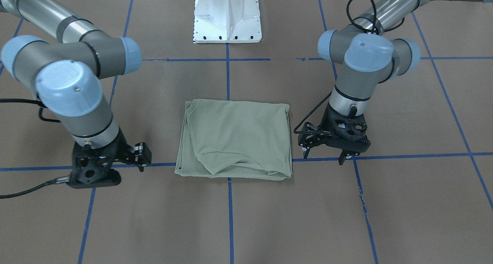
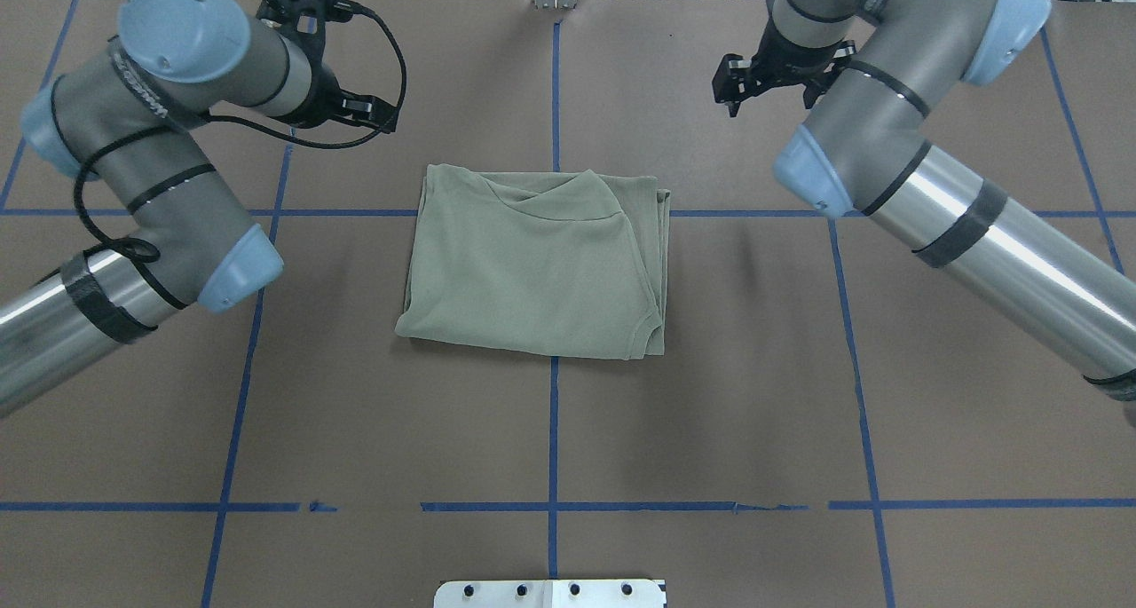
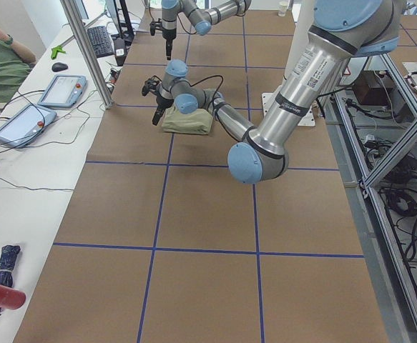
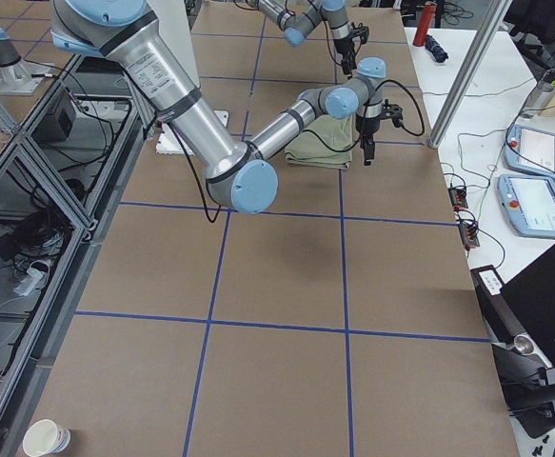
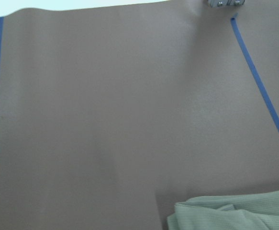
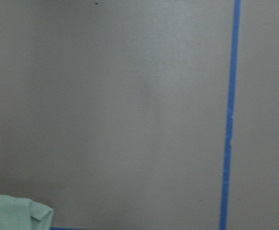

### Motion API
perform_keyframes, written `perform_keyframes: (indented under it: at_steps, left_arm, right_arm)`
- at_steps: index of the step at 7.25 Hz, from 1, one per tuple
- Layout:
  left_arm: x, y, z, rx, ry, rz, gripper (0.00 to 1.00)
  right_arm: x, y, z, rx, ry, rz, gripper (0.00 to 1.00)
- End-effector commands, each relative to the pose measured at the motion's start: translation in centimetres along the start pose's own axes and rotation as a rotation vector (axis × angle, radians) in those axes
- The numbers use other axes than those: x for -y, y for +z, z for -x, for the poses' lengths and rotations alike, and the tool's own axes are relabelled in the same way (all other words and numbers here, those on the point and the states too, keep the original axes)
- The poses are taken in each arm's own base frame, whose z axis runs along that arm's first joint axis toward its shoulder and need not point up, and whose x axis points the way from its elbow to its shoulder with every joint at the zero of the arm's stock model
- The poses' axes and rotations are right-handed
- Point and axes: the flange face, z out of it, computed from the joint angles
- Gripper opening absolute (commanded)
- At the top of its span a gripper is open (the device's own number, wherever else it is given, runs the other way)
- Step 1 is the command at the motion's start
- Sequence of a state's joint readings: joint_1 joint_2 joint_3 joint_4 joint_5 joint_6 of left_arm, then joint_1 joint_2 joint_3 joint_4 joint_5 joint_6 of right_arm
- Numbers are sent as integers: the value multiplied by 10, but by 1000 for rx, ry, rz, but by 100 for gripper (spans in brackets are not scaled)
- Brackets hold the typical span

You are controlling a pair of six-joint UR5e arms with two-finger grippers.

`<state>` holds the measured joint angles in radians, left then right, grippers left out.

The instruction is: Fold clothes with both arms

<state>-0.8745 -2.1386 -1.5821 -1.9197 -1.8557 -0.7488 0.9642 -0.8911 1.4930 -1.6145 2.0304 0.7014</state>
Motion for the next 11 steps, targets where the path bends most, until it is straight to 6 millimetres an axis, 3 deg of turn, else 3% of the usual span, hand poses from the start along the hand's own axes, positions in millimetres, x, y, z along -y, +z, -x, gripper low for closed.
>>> perform_keyframes:
  at_steps: [1,3,4,5,6,7,8,9,10,11]
  left_arm:
    - [15,-67,110,54,204,39,100]
    - [6,-125,265,94,361,74,100]
    - [-7,-150,328,123,345,89,100]
    - [-14,-172,362,138,331,110,100]
    - [-33,-178,386,122,287,136,100]
    - [-58,-172,402,125,257,166,100]
    - [-73,-164,414,123,226,197,100]
    - [-81,-169,426,130,206,197,100]
    - [-97,-183,450,126,154,191,100]
    - [-122,-179,458,72,119,209,100]
  right_arm:
    - [-17,-29,-144,13,-124,20,100]
    - [-39,-64,-249,-42,-208,71,100]
    - [-47,-73,-287,-37,-188,105,100]
    - [-69,-71,-331,7,-129,121,100]
    - [-100,-62,-372,33,-65,142,100]
    - [-150,-48,-405,25,-19,167,100]
    - [-179,-51,-422,28,-5,152,100]
    - [-198,-49,-427,29,2,158,100]
    - [-210,-51,-429,31,8,160,100]
    - [-224,-53,-433,30,18,163,100]
